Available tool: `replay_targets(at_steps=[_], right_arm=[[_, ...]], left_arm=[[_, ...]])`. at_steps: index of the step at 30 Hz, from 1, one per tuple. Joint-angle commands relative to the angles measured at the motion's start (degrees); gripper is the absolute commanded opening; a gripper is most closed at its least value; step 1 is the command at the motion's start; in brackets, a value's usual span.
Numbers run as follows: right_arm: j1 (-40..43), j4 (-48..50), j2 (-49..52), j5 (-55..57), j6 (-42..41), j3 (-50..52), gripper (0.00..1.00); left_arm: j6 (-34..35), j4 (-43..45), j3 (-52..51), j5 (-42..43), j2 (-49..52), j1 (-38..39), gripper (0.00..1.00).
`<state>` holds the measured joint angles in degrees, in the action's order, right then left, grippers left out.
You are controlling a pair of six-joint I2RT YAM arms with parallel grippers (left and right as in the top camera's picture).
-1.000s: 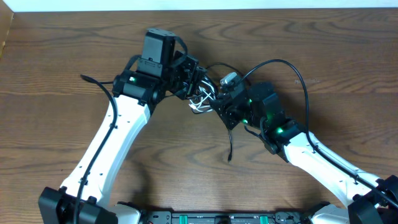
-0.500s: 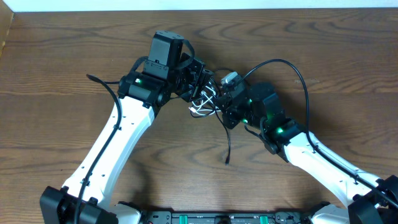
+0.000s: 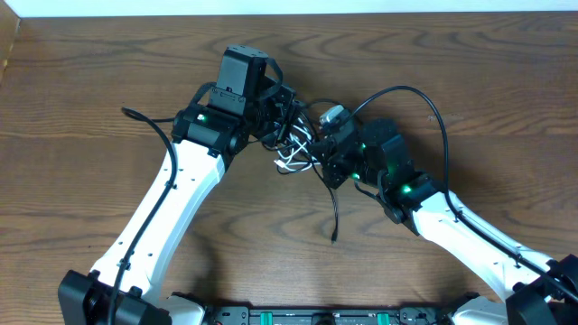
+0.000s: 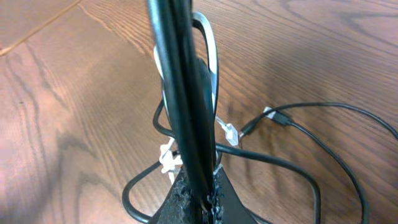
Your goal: Untangle cables
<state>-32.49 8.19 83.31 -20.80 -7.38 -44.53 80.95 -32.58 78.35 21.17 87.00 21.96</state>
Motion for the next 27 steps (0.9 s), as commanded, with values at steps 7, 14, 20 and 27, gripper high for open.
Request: replay_targets(at_steps=[7, 14, 20, 27], right_arm=[[-0.11, -0.76, -3.98, -5.31, -0.24, -0.66, 0.01], [-0.07, -0.94, -8.11, -5.25, -0.17, -0.66, 0.01], [0.17, -0.92, -12.00, -4.59, 0.74, -0.66, 0.01], [3.26, -3.37, -16.33, 0.13, -1.09, -0.66, 0.01]], left_arm=[[-0.28, 0.17, 0.52, -12.79, -0.59, -3.34, 0.08], [-0.35, -3.21, 0.52, -18.73, -0.59, -5.16, 0.08], [-0.76, -7.48, 0.52, -23.65, -0.59, -6.38, 0.07], [-1.38, -10.08, 0.52, -24.48, -0.59, -7.17, 0.07]])
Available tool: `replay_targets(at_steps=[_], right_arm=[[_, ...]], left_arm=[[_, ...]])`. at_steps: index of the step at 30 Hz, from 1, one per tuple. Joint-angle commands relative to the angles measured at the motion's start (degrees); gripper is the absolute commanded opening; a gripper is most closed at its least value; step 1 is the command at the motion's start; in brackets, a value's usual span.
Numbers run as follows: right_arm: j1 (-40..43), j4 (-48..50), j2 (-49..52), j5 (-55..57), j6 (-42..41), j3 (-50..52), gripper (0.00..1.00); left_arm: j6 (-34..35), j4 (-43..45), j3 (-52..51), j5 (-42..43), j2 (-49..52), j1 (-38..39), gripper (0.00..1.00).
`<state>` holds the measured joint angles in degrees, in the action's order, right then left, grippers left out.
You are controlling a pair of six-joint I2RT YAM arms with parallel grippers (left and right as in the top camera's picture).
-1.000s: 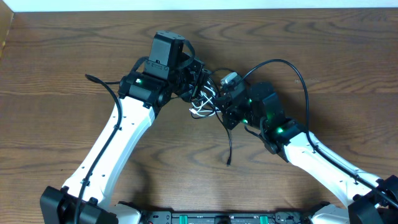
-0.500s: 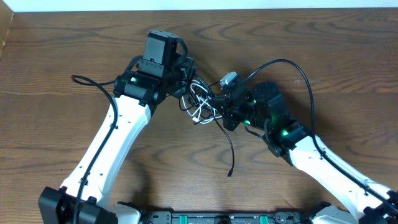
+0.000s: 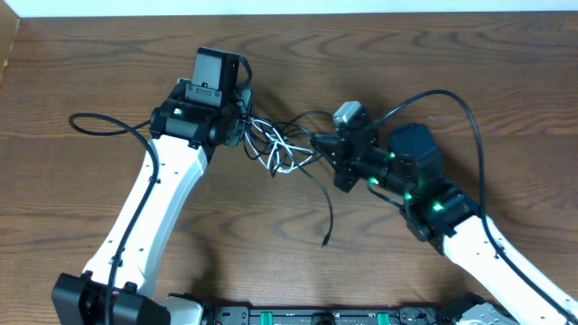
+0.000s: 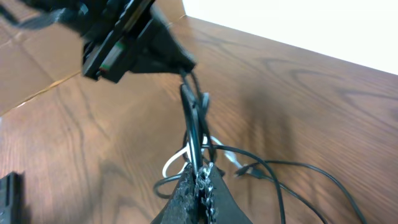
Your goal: Untangle cables
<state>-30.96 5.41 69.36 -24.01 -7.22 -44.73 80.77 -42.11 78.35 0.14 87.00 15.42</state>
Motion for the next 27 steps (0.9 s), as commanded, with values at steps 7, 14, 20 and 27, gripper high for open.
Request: replay_targets(at_steps=[7, 14, 20, 27], right_arm=[[5.92, -8.33, -3.96, 15.96, -11.08, -0.46, 0.01], [8.07, -14.12, -3.85, 19.58, -14.60, -0.46, 0.13], [8.04, -14.69, -3.85, 19.34, -14.60, -0.46, 0.56], [8.00, -15.08, -3.72, 14.75, -11.50, -0.46, 0.69]], left_arm=[[-1.18, -0.94, 0.52, -3.41, -0.59, -0.63, 0.07], [-1.18, -0.81, 0.52, -0.50, -0.59, -0.63, 0.07], [-1.16, -0.11, 0.52, 5.22, -0.59, -0.63, 0.08], [-1.14, 1.46, 0.52, 11.50, -0.59, -0.61, 0.08]])
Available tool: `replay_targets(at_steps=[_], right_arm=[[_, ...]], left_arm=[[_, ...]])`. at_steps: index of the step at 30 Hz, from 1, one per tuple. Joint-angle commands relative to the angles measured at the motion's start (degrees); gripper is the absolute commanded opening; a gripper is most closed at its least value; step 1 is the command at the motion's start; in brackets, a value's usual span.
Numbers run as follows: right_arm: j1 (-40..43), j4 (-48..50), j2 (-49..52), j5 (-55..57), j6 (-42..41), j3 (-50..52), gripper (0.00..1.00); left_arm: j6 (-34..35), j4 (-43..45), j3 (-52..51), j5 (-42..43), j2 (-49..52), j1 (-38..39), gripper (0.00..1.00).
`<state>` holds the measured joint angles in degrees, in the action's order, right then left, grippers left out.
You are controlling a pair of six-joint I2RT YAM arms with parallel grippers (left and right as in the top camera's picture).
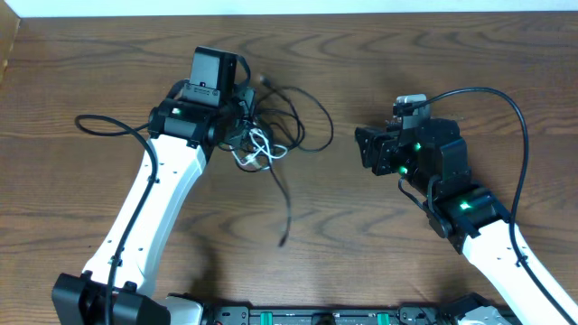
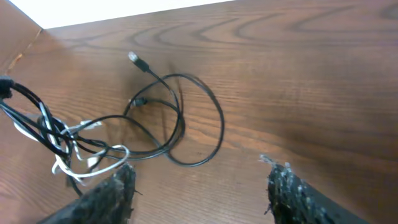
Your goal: Untangle cables
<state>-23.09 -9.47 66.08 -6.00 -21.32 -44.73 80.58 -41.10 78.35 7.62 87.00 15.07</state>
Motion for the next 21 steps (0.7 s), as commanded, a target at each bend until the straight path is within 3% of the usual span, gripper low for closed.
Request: replay_targets(at_steps=[1, 5, 10, 21], right_arm=[[0.11, -0.17, -0.35, -5.46, 4.61, -0.46, 0.69], [-0.76, -0.17, 1.11, -13.11, 12.50, -0.46, 0.70], [-3.13, 0.02, 4.83, -14.32, 18.75, -0.46, 0.70], [-8.90, 10.32, 15.67, -14.67, 21.29, -0.46, 0.69]], left_arm=[[-0.92, 0.59, 0.52, 4.76, -0.59, -0.26, 0.07], [-0.74, 1.75, 0.52, 7.87, -0.59, -0.22, 0.08], [-0.76, 2.25, 0.52, 8.46, -0.59, -0.22, 0.08], [-0.79, 2.19, 0.52, 8.44, -0.59, -0.22, 0.07]])
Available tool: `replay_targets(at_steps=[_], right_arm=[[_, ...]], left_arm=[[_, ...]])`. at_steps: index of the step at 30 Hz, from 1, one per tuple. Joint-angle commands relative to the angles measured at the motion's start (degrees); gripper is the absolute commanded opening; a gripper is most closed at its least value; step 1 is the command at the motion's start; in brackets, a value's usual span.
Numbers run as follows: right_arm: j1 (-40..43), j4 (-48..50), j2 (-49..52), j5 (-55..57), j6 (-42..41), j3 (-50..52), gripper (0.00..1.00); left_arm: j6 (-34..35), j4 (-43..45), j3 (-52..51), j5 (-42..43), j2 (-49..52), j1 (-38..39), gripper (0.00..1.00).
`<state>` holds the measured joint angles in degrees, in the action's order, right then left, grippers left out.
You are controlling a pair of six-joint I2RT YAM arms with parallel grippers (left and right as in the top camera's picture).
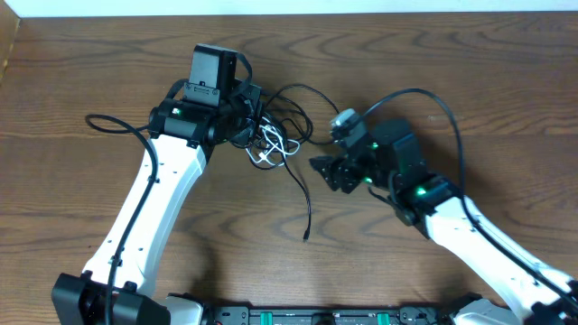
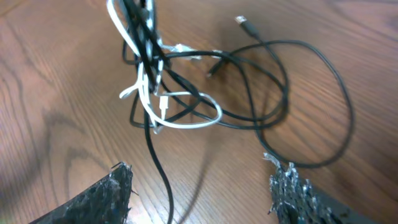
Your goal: Untangle cables
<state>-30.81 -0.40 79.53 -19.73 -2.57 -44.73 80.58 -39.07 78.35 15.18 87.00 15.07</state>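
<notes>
A tangle of black and white cables lies on the wooden table beside my left gripper. That gripper looks shut on the bundle's upper end. In the right wrist view the tangle rises toward the top edge, with white loops wound through the black ones. My right gripper stands open just right of the tangle. One loose black strand runs between its fingers, and the gripper holds nothing.
A wide black loop with a plug end spreads right of the knot. A long black tail trails toward the table's front. The arms' own black leads arc over the table on both sides.
My right gripper, still open, has moved left and lower, from well right of the cables to just beside the tangle. The loose tail has shifted a little to the right. The left gripper stayed put.
Both grippers were close together, the right shut on black strands. Then the arms stood apart with the cables stretched between them. Then the right gripper was open and away, the tangle left at the left gripper. Now the right is open next to the tangle.
</notes>
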Motion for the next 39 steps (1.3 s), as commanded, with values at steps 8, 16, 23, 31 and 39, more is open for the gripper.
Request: replay_targets(at_steps=[8, 16, 23, 31, 39], right_arm=[[-3.80, 8.57, 10.47, -1.05, 4.57, -0.46, 0.59], [-4.50, 16.70, 14.62, -0.96, 5.09, -0.46, 0.57], [-4.48, 20.48, 17.49, 0.57, 5.05, -0.46, 0.41], [-4.48, 20.79, 17.88, 0.57, 5.46, -0.46, 0.14], [-4.48, 21.03, 17.86, -0.02, 3.56, -0.46, 0.01]], left_arm=[[-0.79, 0.13, 0.52, 0.90, -0.59, -0.22, 0.08], [-0.81, 0.13, 0.52, 0.90, -0.59, 1.33, 0.08], [-0.79, 0.13, 0.52, 0.90, -0.59, 2.93, 0.07], [-0.79, 0.15, 0.52, 0.90, -0.59, 2.93, 0.08], [-0.83, 0.13, 0.52, -2.84, -0.59, 2.91, 0.08]])
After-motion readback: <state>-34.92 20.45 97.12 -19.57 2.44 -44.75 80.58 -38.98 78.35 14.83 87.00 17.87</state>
